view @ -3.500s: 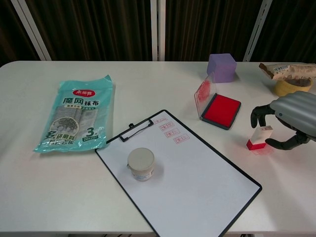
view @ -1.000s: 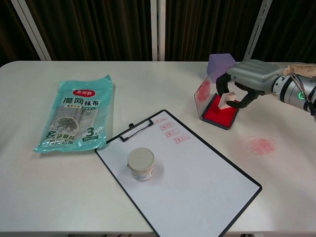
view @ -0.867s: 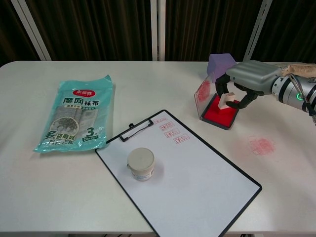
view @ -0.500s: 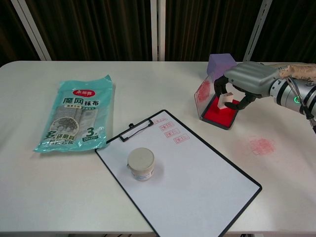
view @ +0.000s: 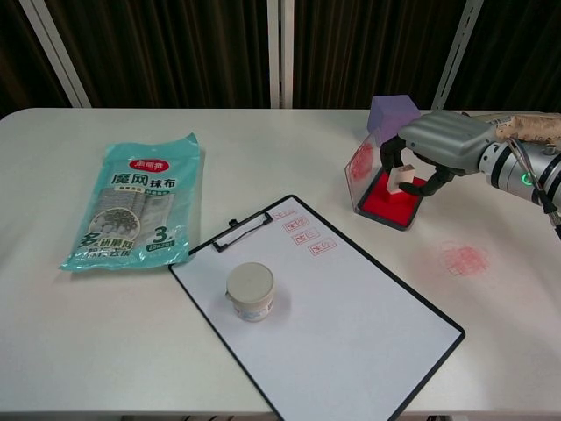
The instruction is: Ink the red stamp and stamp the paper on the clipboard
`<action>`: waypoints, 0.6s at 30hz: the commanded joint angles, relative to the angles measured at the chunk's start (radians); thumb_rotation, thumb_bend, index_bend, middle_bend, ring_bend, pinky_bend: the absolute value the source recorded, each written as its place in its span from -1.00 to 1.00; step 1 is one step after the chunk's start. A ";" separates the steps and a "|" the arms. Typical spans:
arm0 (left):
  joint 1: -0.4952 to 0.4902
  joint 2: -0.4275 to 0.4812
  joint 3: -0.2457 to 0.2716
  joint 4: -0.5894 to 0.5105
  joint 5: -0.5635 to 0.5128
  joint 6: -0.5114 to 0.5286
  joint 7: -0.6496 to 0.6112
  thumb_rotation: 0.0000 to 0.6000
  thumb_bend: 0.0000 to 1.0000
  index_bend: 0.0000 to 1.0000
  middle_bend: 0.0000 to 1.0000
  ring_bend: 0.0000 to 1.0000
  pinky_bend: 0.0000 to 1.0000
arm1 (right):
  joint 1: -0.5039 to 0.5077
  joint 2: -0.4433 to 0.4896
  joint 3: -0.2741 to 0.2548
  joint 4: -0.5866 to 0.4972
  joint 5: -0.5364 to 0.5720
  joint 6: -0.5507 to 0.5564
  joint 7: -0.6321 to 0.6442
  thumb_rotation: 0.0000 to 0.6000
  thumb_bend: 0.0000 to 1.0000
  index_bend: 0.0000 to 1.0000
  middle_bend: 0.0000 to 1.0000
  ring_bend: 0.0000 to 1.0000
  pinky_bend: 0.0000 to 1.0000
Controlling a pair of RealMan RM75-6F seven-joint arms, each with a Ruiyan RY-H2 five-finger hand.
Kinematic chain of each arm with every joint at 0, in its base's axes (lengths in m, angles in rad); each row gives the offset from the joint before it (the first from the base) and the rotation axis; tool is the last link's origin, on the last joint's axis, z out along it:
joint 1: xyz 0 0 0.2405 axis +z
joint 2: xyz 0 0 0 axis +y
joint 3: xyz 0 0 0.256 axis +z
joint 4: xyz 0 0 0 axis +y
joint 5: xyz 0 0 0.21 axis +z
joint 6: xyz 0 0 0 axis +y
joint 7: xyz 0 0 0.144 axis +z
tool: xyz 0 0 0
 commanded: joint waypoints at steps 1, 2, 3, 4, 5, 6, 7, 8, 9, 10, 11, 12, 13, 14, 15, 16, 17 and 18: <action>0.001 0.001 0.000 -0.002 0.000 0.001 0.001 1.00 -1.00 -0.66 -0.67 -0.73 -0.52 | 0.000 0.017 0.013 -0.026 0.002 0.039 0.014 1.00 -0.11 1.00 0.77 0.74 1.00; 0.001 0.001 0.000 -0.003 0.001 0.002 0.002 1.00 -1.00 -0.66 -0.67 -0.73 -0.52 | 0.000 0.026 0.020 -0.040 0.003 0.057 0.018 1.00 -0.11 1.00 0.77 0.74 1.00; 0.001 0.001 0.000 -0.003 0.001 0.003 0.003 1.00 -1.00 -0.66 -0.67 -0.73 -0.52 | 0.000 0.037 0.026 -0.057 0.004 0.075 0.021 1.00 -0.11 1.00 0.77 0.74 1.00; 0.001 0.001 0.000 -0.005 0.002 0.004 0.003 1.00 -1.00 -0.66 -0.67 -0.73 -0.52 | 0.000 0.056 0.035 -0.085 0.005 0.098 0.023 1.00 -0.11 1.00 0.77 0.74 1.00; 0.001 0.001 0.000 -0.005 0.003 0.005 0.003 1.00 -1.00 -0.66 -0.67 -0.73 -0.52 | -0.001 0.072 0.041 -0.109 0.005 0.115 0.022 1.00 -0.11 1.00 0.77 0.74 1.00; 0.001 0.000 0.000 -0.006 0.003 0.005 0.003 1.00 -1.00 -0.66 -0.67 -0.73 -0.52 | -0.002 0.090 0.046 -0.136 0.005 0.130 0.018 1.00 -0.11 1.00 0.77 0.74 1.00; 0.002 -0.001 0.001 -0.006 0.005 0.006 0.003 1.00 -1.00 -0.66 -0.67 -0.73 -0.52 | -0.004 0.116 0.052 -0.174 0.004 0.148 0.009 1.00 -0.11 1.00 0.77 0.74 1.00; 0.002 -0.002 0.002 -0.006 0.005 0.006 0.003 1.00 -1.00 -0.66 -0.67 -0.73 -0.52 | -0.006 0.136 0.055 -0.205 0.004 0.159 0.002 1.00 -0.12 1.00 0.78 0.74 1.00; 0.002 -0.003 0.002 -0.005 0.006 0.007 0.003 1.00 -1.00 -0.66 -0.67 -0.73 -0.52 | -0.009 0.157 0.057 -0.238 0.004 0.167 -0.004 1.00 -0.12 1.00 0.78 0.74 1.00; 0.003 -0.004 0.003 -0.005 0.007 0.007 0.002 1.00 -1.00 -0.66 -0.67 -0.73 -0.52 | -0.013 0.186 0.058 -0.287 0.006 0.171 -0.011 1.00 -0.12 1.00 0.78 0.74 1.00; 0.004 -0.005 0.004 -0.004 0.008 0.008 0.002 1.00 -1.00 -0.66 -0.67 -0.73 -0.52 | -0.016 0.208 0.058 -0.323 0.007 0.171 -0.018 1.00 -0.12 1.00 0.78 0.74 1.00; 0.004 -0.006 0.004 -0.004 0.009 0.009 0.002 1.00 -1.00 -0.66 -0.67 -0.73 -0.52 | -0.021 0.229 0.057 -0.359 0.009 0.172 -0.030 1.00 -0.12 1.00 0.78 0.74 1.00; 0.006 -0.008 0.005 -0.003 0.010 0.011 0.001 1.00 -1.00 -0.66 -0.67 -0.73 -0.52 | -0.028 0.253 0.054 -0.405 0.012 0.174 -0.048 1.00 -0.12 1.00 0.78 0.74 1.00; 0.007 -0.008 0.006 -0.002 0.010 0.013 0.001 1.00 -1.00 -0.66 -0.67 -0.73 -0.52 | -0.035 0.269 0.051 -0.439 0.012 0.175 -0.062 1.00 -0.12 1.00 0.78 0.74 1.00; 0.008 -0.009 0.006 -0.002 0.011 0.014 0.000 1.00 -1.00 -0.66 -0.67 -0.73 -0.52 | -0.042 0.283 0.045 -0.472 0.012 0.176 -0.076 1.00 -0.12 1.00 0.78 0.74 1.00; 0.009 -0.009 0.007 -0.001 0.012 0.016 0.000 1.00 -1.00 -0.66 -0.67 -0.73 -0.52 | -0.051 0.300 0.037 -0.514 0.012 0.175 -0.092 1.00 -0.12 1.00 0.78 0.74 1.00; 0.009 -0.010 0.008 0.000 0.012 0.017 -0.001 1.00 -1.00 -0.66 -0.67 -0.73 -0.52 | -0.057 0.310 0.030 -0.544 0.011 0.173 -0.105 1.00 -0.12 1.00 0.79 0.74 1.00; 0.010 -0.010 0.008 0.001 0.013 0.018 -0.001 1.00 -1.00 -0.66 -0.67 -0.73 -0.52 | -0.063 0.318 0.023 -0.571 0.011 0.171 -0.118 1.00 -0.12 1.00 0.79 0.74 1.00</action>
